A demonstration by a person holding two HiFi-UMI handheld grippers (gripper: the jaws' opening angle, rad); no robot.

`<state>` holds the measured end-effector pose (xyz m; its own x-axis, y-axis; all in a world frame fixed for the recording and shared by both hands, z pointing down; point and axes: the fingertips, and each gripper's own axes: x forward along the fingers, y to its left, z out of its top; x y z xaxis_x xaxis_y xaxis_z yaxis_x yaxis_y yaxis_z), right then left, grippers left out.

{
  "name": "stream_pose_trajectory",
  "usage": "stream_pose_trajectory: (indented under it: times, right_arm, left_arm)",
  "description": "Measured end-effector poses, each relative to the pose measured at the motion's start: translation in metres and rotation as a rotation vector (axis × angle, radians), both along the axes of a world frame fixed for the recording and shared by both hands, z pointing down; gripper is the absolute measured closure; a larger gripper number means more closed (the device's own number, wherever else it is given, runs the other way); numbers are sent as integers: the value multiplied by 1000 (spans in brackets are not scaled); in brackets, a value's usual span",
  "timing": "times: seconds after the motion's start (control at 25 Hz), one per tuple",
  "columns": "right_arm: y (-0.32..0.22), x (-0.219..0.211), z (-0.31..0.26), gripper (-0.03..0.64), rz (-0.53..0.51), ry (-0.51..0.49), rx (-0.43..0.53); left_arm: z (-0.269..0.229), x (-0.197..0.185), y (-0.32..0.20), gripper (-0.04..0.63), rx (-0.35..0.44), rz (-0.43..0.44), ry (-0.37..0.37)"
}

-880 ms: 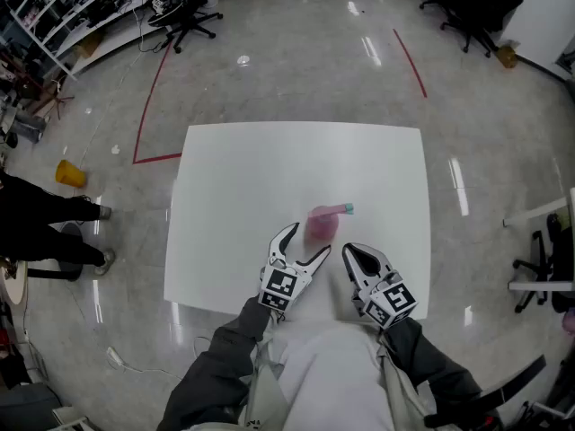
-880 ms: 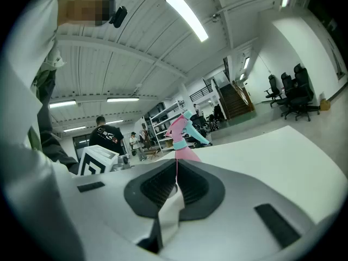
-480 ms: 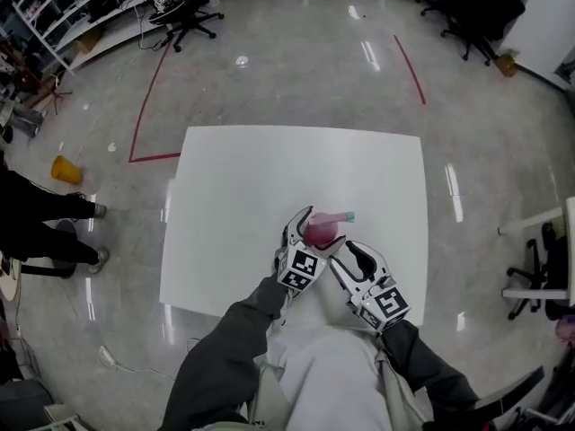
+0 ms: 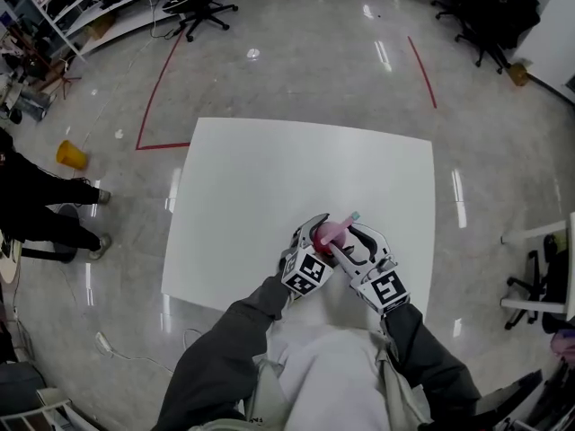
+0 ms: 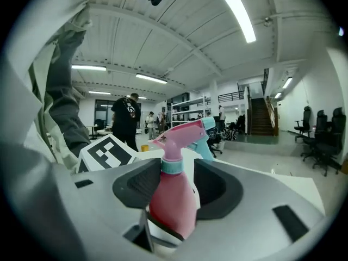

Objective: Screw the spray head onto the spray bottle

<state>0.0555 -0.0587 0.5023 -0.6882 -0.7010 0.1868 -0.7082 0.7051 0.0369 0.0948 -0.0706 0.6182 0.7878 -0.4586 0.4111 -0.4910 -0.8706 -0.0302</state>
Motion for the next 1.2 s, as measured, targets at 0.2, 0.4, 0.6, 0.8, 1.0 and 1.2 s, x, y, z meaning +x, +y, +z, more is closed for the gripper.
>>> stream_pose_trajectory:
  times: [0.2, 0.4, 0.6, 0.8, 1.0, 1.2]
  right_arm:
    - [1, -14, 0, 492, 54, 76, 3]
    - [3, -9, 1, 492, 314, 4, -83]
    - [33, 12, -16, 432, 156, -22, 15]
    - [0, 11, -12, 322, -53, 72, 8]
    - [-5, 7, -7, 324, -116, 57, -44]
    - [30, -9, -4, 356, -50, -8, -157]
  left_arm:
    - [1, -4, -4, 147, -8, -69, 17]
    - [2, -6, -9, 149, -9, -148, 5]
    - [-1, -6, -9, 149, -36, -72, 82]
    - [0, -4, -2, 152, -25, 54, 47]
    - [4, 3, 1, 152, -24, 70, 35]
    - [3, -3, -4, 153, -13, 53, 12]
